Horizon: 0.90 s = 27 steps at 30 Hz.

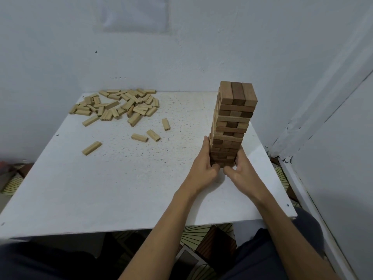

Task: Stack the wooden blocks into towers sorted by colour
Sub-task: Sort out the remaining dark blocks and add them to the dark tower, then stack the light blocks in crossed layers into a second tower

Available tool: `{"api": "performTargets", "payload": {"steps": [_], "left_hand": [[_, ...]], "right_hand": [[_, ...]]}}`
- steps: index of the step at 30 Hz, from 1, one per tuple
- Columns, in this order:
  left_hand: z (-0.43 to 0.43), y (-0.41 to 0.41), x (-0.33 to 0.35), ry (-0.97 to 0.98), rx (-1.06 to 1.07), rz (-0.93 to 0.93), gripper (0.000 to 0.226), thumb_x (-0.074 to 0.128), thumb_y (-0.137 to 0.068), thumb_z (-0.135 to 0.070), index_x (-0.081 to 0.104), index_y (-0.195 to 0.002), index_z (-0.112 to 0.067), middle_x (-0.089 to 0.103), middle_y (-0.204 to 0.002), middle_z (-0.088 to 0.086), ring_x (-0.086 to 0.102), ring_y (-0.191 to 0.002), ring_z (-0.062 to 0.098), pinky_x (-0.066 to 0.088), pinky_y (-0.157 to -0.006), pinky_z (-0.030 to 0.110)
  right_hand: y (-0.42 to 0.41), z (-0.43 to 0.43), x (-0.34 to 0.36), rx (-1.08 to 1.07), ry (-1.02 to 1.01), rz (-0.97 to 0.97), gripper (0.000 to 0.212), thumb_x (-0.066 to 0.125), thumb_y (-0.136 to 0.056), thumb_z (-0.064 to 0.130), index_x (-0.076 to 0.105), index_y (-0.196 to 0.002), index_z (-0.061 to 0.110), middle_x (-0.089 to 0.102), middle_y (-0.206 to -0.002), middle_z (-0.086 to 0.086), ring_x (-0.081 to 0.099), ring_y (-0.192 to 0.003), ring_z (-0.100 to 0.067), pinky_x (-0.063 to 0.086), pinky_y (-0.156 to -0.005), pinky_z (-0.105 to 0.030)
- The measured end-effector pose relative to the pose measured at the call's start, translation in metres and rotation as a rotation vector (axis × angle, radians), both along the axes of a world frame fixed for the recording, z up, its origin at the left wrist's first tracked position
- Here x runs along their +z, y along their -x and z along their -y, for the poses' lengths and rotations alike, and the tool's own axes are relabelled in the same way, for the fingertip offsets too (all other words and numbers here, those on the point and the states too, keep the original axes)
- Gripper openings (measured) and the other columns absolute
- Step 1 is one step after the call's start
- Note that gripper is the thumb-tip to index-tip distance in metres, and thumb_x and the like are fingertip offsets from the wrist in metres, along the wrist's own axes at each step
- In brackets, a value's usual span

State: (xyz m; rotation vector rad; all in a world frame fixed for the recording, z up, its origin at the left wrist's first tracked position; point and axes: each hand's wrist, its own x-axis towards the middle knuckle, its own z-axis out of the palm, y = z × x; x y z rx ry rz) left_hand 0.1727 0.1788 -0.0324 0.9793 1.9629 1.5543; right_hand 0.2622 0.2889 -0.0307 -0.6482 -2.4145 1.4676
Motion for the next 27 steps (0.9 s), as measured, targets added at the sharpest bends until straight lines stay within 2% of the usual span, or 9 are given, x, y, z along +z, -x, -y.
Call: {"api": "performTargets", "payload": {"steps": [5, 7, 10, 11, 13, 15, 17, 24, 27], "left_hand": [[0.001, 0.001, 0.000, 0.036, -0.001, 0.008, 0.067, 0.046, -0.079, -0.001, 0.035, -0.140, -0.029, 0.060, -0.124, -0.003, 0.058, -0.110, 0.001, 0.045, -0.088, 0.010], [0.004, 0.000, 0.005, 0.056, 0.006, 0.008, 0.067, 0.047, -0.083, 0.000, 0.033, -0.137, -0.038, 0.057, -0.126, -0.009, 0.056, -0.104, -0.009, 0.041, -0.084, 0.004], [0.017, -0.003, 0.008, 0.144, 0.034, -0.043, 0.067, 0.046, -0.093, 0.003, 0.021, -0.152, -0.015, 0.038, -0.132, -0.013, 0.042, -0.101, -0.021, 0.029, -0.085, -0.007], [0.024, -0.004, 0.006, 0.178, 0.038, -0.070, 0.067, 0.046, -0.095, -0.001, 0.016, -0.154, -0.010, 0.032, -0.142, -0.012, 0.035, -0.117, -0.018, 0.026, -0.096, -0.003], [0.040, -0.003, 0.001, 0.236, 0.052, -0.138, 0.067, 0.048, -0.097, -0.011, 0.014, -0.156, -0.013, 0.023, -0.159, -0.005, 0.025, -0.143, 0.004, 0.022, -0.117, 0.021], [0.056, -0.001, -0.004, 0.268, 0.066, -0.224, 0.062, 0.049, -0.098, -0.014, 0.025, -0.154, -0.014, 0.029, -0.159, 0.000, 0.029, -0.144, 0.012, 0.021, -0.117, 0.023], [0.074, 0.003, -0.005, 0.284, 0.078, -0.310, 0.054, 0.051, -0.096, -0.013, 0.038, -0.149, -0.015, 0.040, -0.153, 0.000, 0.036, -0.139, 0.012, 0.022, -0.111, 0.016], [0.124, 0.047, -0.002, 0.340, 0.266, -0.463, 0.042, 0.055, -0.094, -0.017, 0.057, -0.136, -0.018, 0.054, -0.141, -0.001, 0.049, -0.129, 0.016, 0.035, -0.106, 0.027], [0.140, 0.077, -0.002, 0.409, 0.418, -0.538, 0.039, 0.057, -0.093, -0.018, 0.061, -0.131, -0.019, 0.055, -0.139, 0.002, 0.051, -0.125, 0.021, 0.038, -0.103, 0.033]], "right_hand": [[-0.001, -0.001, -0.003, -0.016, 0.054, -0.015, 0.078, 0.057, -0.091, 0.002, 0.019, -0.154, 0.030, 0.051, -0.139, 0.011, 0.048, -0.130, -0.005, 0.039, -0.112, -0.038], [-0.005, -0.002, -0.005, -0.027, 0.067, -0.010, 0.077, 0.056, -0.090, 0.010, 0.019, -0.152, 0.038, 0.050, -0.140, 0.017, 0.046, -0.131, -0.004, 0.038, -0.112, -0.040], [-0.016, 0.006, -0.005, -0.162, 0.089, 0.025, 0.072, 0.054, -0.091, 0.023, 0.020, -0.154, 0.032, 0.037, -0.155, 0.008, 0.036, -0.142, -0.009, 0.031, -0.116, -0.038], [-0.023, 0.012, -0.004, -0.253, 0.089, 0.022, 0.064, 0.054, -0.095, 0.018, 0.027, -0.153, 0.023, 0.041, -0.153, 0.002, 0.041, -0.138, -0.012, 0.034, -0.112, -0.032], [-0.042, 0.031, -0.002, -0.398, 0.034, -0.035, 0.041, 0.055, -0.097, 0.010, 0.050, -0.138, 0.013, 0.059, -0.130, -0.002, 0.057, -0.116, -0.016, 0.043, -0.093, -0.017], [-0.054, 0.052, 0.000, -0.425, -0.029, -0.085, 0.018, 0.059, -0.095, 0.008, 0.066, -0.109, 0.016, 0.068, -0.102, 0.002, 0.064, -0.092, -0.013, 0.044, -0.070, -0.009], [-0.051, 0.069, -0.001, -0.345, -0.033, -0.113, 0.018, 0.062, -0.092, 0.007, 0.068, -0.090, 0.023, 0.070, -0.084, 0.007, 0.065, -0.080, -0.009, 0.047, -0.066, -0.014], [0.026, 0.103, 0.015, -0.042, -0.122, -0.103, 0.014, 0.058, -0.095, 0.014, 0.070, -0.101, 0.017, 0.070, -0.092, 0.010, 0.062, -0.081, 0.001, 0.046, -0.067, -0.009], [0.076, 0.105, 0.012, 0.021, -0.271, -0.136, 0.019, 0.056, -0.095, 0.016, 0.068, -0.110, 0.014, 0.069, -0.104, 0.001, 0.062, -0.085, -0.006, 0.054, -0.077, -0.026]]}}
